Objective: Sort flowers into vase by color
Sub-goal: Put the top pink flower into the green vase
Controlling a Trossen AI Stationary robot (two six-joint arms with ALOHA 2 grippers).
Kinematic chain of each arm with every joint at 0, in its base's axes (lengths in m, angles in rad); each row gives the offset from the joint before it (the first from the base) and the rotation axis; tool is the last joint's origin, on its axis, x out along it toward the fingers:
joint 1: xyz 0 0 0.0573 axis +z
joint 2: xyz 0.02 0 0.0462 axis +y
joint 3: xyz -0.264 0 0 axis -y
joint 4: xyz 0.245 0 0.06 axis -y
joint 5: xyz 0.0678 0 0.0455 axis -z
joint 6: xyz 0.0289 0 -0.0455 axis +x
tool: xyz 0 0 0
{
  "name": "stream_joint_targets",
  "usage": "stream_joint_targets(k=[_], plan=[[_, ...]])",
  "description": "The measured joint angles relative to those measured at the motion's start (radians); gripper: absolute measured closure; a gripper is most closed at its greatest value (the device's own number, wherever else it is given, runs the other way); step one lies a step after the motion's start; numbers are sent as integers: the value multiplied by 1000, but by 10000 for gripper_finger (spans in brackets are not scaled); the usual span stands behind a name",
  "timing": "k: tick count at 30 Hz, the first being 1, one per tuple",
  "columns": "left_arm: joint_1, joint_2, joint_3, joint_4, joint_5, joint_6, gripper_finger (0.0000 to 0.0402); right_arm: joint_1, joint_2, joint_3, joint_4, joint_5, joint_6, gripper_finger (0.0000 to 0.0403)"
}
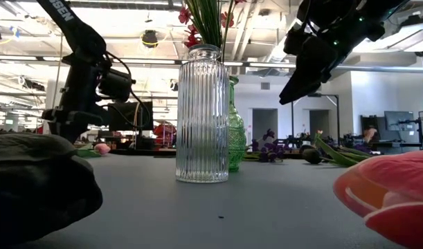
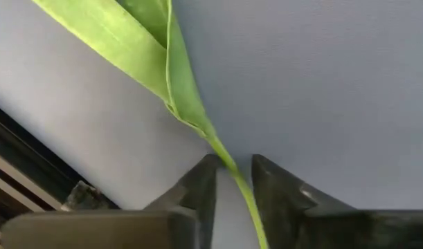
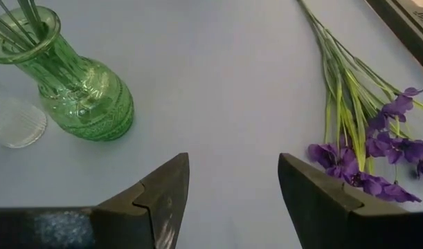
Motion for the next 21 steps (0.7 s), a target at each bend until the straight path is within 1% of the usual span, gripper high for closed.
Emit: stream_joint_targets(k=[4,6,8,10,13,16,19,21], plan=[[0,0,0,0,0,0,388,0,0,0,-4,0,8,154],[0,0,0,3,5,6,396,0,0,0,-12,0,13,154],[-3,0,0,12,34,20,396,0,0,0,-22,0,23,154],[-11,-5,0,35,83,43,398,3,0,0,-25,0,23,154],[-37,-30,0,119,182,85,400,17,0,0,-20,1,23,154],[-67,-73,0,251,277,125,401,30,0,0,-21,0,23,154],[-90,-129,0,398,396,128,401,41,0,0,-21,1,24,154],[-103,-170,0,486,455,127,401,46,0,0,-20,1,24,154]])
